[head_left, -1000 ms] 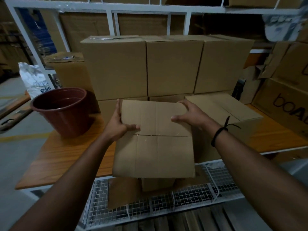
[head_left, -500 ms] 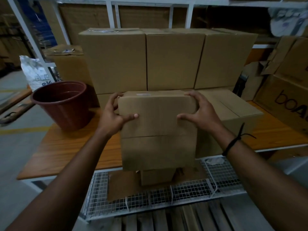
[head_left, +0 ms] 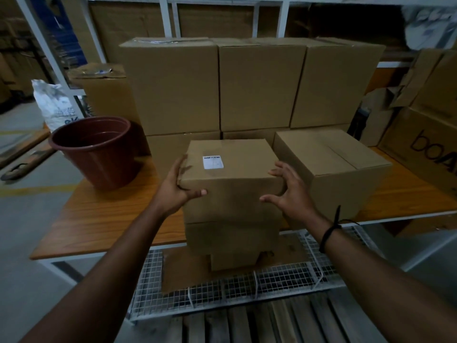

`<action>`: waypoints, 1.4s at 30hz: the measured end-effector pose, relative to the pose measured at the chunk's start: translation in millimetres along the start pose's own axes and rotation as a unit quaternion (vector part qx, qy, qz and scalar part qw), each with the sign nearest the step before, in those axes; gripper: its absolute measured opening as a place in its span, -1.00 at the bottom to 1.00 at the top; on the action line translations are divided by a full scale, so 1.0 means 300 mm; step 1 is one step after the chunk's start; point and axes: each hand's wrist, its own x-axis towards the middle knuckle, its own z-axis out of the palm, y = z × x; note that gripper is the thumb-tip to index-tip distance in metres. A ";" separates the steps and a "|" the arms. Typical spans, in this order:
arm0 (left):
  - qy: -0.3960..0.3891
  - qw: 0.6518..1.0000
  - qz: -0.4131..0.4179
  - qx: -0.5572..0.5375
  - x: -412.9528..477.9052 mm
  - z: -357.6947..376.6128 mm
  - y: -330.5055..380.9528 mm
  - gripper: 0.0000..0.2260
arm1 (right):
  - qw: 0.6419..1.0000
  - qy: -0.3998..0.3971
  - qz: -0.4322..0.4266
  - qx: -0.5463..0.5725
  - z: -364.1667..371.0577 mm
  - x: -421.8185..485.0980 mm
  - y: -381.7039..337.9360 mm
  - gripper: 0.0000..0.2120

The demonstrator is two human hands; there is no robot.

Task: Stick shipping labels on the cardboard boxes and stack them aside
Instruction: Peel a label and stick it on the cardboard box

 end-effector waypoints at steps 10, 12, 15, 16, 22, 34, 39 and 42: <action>0.007 0.995 0.009 0.096 -0.038 0.002 -0.066 -0.29 | 0.993 -0.058 0.069 0.082 -0.001 0.064 -0.018 -0.50; 0.009 0.995 0.014 0.094 -0.051 0.003 -0.076 -0.29 | 0.993 -0.076 0.081 0.040 0.007 0.101 -0.027 -0.44; 0.013 0.996 0.027 0.089 -0.066 -0.021 -0.098 -0.31 | 0.991 -0.100 0.089 -0.009 0.025 0.137 -0.058 -0.38; 0.016 0.995 0.037 0.093 -0.068 -0.036 -0.110 -0.32 | 0.990 -0.105 0.087 -0.021 0.035 0.145 -0.063 -0.36; 0.041 0.992 0.063 0.101 -0.052 -0.107 -0.127 -0.35 | 0.978 -0.155 0.095 -0.103 0.060 0.171 -0.103 -0.36; -0.021 0.985 0.080 0.150 0.071 -0.167 -0.153 -0.42 | 0.940 -0.323 -0.013 -0.108 0.279 0.373 -0.338 -0.52; -0.019 0.954 0.098 0.282 0.119 -0.172 -0.138 -0.40 | 0.947 -0.303 0.038 -0.099 0.290 0.420 -0.319 -0.48; -0.059 0.941 0.109 0.314 0.131 -0.166 -0.146 -0.35 | 0.951 -0.285 0.056 -0.102 0.304 0.422 -0.303 -0.52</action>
